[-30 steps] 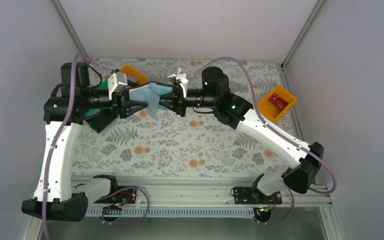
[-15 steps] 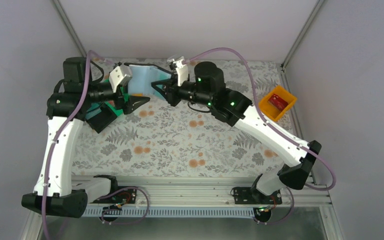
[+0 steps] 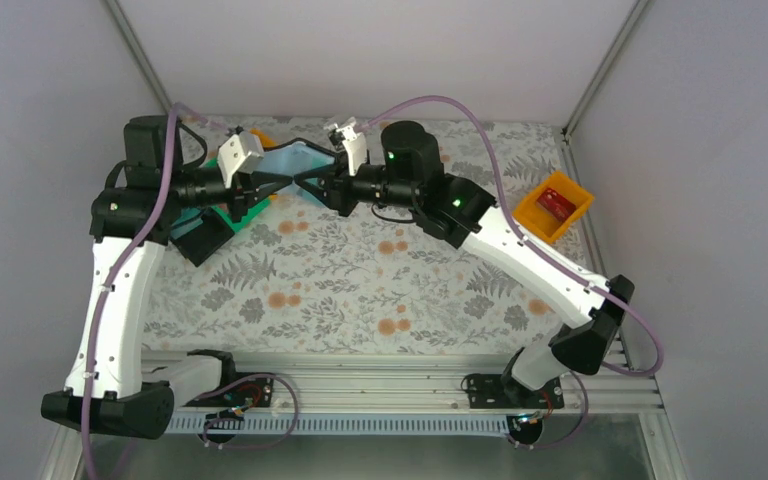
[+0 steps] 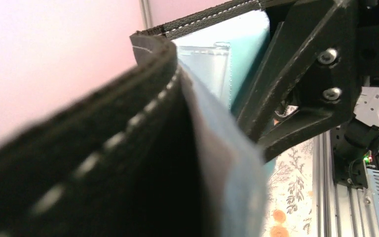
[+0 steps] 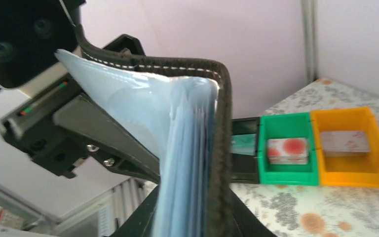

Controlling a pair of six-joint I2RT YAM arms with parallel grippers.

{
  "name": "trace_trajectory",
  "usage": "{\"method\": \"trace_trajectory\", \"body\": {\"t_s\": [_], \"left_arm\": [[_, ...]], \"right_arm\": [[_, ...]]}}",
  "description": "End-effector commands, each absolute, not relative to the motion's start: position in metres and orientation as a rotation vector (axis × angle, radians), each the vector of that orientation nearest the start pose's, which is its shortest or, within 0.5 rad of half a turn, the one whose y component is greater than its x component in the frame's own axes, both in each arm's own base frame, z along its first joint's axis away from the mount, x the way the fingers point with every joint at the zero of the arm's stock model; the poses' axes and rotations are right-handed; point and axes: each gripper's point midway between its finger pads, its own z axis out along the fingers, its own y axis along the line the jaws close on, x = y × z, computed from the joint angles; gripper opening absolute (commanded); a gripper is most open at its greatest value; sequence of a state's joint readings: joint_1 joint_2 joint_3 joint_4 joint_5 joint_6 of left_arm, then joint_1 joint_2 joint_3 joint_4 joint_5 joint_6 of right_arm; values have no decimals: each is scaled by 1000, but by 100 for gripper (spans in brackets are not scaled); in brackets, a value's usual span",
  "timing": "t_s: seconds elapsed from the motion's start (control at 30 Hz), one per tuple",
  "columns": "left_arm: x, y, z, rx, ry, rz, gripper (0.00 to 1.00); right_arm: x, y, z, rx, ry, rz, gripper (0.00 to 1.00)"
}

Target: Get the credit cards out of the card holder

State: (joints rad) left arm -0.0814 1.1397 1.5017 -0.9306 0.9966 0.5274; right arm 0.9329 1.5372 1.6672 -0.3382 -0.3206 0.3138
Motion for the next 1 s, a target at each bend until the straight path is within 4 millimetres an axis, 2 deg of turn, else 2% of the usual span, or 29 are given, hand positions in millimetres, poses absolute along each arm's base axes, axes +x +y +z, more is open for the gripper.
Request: {"method": "trace_trajectory", "body": {"t_s": [0.0, 0.13, 0.3, 0.47, 0.57, 0.67, 0.8, 0.97], "left_arm": [[228, -169, 422, 1141, 1520, -797, 2], [210, -171, 433, 1161, 1449, -901, 2], [206, -171, 440, 1156, 1413, -995, 2], [196, -171, 440, 1178, 1374, -1023, 2], [196, -171, 440, 1175, 1378, -1008, 2], [192, -171, 442, 1186, 1360, -1013, 2], [188, -171, 443, 1199, 1338, -1021, 3], [183, -172, 444, 1218, 1314, -1022, 2]], "right_arm": [[215, 401, 455, -953, 1590, 1263, 36], [221, 370, 445, -975, 1564, 1260, 54], [217, 358, 429, -1042, 1555, 1206, 64], [222, 342, 424, -1034, 1544, 1159, 64], [220, 343, 426, -1058, 1526, 1164, 67], [228, 343, 427, -1043, 1544, 1119, 69], [233, 344, 435, -1028, 1538, 1111, 65], [247, 339, 432, -957, 1569, 1044, 58]]}}
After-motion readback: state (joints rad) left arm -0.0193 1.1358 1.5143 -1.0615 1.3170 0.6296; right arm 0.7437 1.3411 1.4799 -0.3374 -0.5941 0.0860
